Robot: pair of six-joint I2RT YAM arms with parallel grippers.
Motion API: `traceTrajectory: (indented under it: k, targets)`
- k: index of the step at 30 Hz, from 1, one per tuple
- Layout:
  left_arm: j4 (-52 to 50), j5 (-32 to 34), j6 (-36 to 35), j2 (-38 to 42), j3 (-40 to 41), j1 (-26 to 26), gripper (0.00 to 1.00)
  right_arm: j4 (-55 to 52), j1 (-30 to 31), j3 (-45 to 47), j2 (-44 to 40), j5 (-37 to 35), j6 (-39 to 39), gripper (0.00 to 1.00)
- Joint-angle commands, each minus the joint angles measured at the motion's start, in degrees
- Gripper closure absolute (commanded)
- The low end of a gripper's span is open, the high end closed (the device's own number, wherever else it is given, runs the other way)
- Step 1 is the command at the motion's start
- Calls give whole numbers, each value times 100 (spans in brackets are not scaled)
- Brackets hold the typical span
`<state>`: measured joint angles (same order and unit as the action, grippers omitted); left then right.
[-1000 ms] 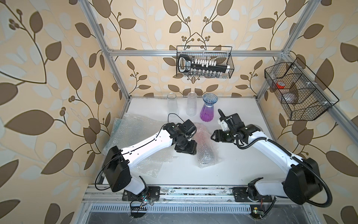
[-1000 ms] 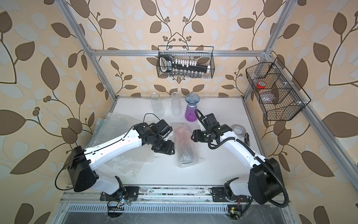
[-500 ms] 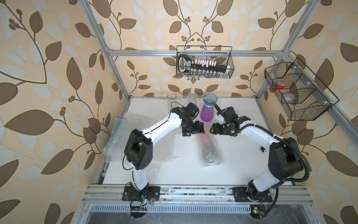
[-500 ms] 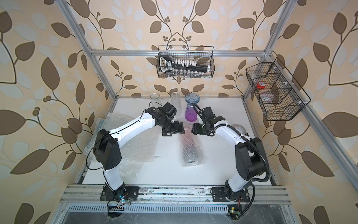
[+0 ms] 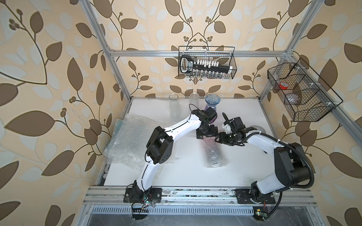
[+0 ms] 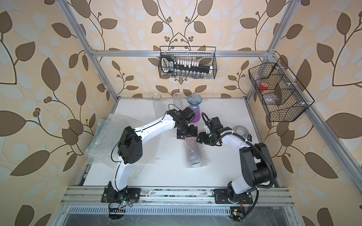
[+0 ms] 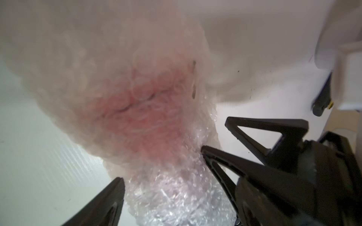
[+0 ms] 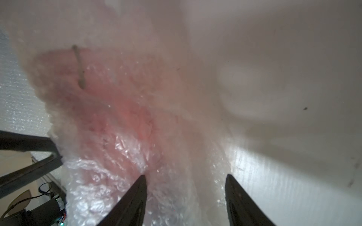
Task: Unwrap the vase from the bubble wrap
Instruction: Unwrap the bubble wrap at the center of the board.
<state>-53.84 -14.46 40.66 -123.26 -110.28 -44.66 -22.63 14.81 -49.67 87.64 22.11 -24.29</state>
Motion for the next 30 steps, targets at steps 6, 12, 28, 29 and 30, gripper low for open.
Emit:
traceTrajectory:
  k: [6,12,28,29,30]
  targets:
    - [-185,286,10,63,363,65,37,211,560,506,-402,681,-453,38]
    - [-79,556,-108,431,1046,114,61,238,765,792,-1100,914,-701,38]
    - [-81,663,-524,644,1293,98,83,-672,-13,111,-691,50,619,38]
    - [-92,654,-548,634,1262,95,83,-693,19,31,-587,9,669,38]
    - [-107,653,-564,621,1225,85,83,-719,58,-47,-485,-38,732,38]
